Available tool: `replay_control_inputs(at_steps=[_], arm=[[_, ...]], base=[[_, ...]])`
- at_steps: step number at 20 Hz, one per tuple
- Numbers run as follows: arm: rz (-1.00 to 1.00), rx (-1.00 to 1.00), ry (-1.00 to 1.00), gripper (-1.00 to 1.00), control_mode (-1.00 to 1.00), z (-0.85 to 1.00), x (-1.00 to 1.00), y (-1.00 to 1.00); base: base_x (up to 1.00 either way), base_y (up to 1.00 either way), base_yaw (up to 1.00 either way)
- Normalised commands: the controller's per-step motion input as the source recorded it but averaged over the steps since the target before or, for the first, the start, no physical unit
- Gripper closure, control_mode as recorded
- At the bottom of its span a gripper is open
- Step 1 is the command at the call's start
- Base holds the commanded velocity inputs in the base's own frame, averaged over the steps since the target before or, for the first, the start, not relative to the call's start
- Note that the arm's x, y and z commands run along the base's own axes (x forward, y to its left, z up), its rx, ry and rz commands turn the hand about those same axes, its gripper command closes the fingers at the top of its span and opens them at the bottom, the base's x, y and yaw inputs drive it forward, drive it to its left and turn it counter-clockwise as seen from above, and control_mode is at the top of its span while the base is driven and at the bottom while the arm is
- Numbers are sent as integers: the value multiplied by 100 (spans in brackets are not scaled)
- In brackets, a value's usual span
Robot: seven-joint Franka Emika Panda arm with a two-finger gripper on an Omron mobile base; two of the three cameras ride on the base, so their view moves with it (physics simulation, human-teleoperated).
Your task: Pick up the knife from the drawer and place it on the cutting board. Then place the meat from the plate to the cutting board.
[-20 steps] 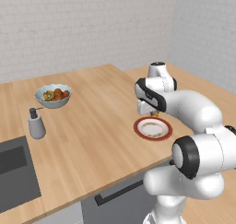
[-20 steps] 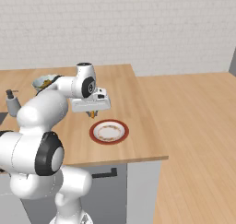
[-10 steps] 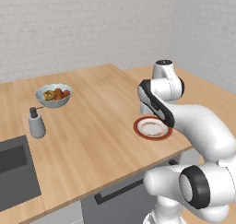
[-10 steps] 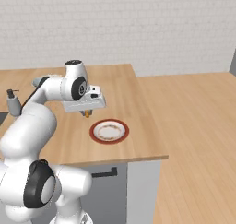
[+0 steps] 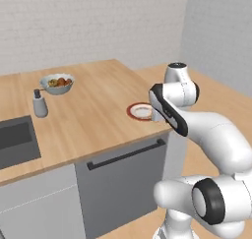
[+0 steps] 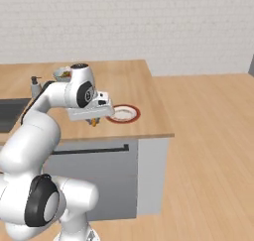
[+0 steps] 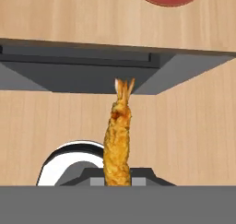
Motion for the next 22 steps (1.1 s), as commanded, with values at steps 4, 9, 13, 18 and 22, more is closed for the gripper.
replay_control_inputs(at_steps=[4, 9, 13, 18, 22], arm=[[0, 0, 0, 100, 100, 0, 0, 0], [0, 0, 0, 100, 100, 0, 0, 0], [0, 0, 0, 100, 100, 0, 0, 0], [0, 0, 0, 100, 100, 0, 0, 0], [0, 0, 0, 100, 100, 0, 0, 0]], base=[[-100, 42, 10], [-100, 69, 9], [-83, 99, 6], [-41, 100, 1], [-20, 100, 0]])
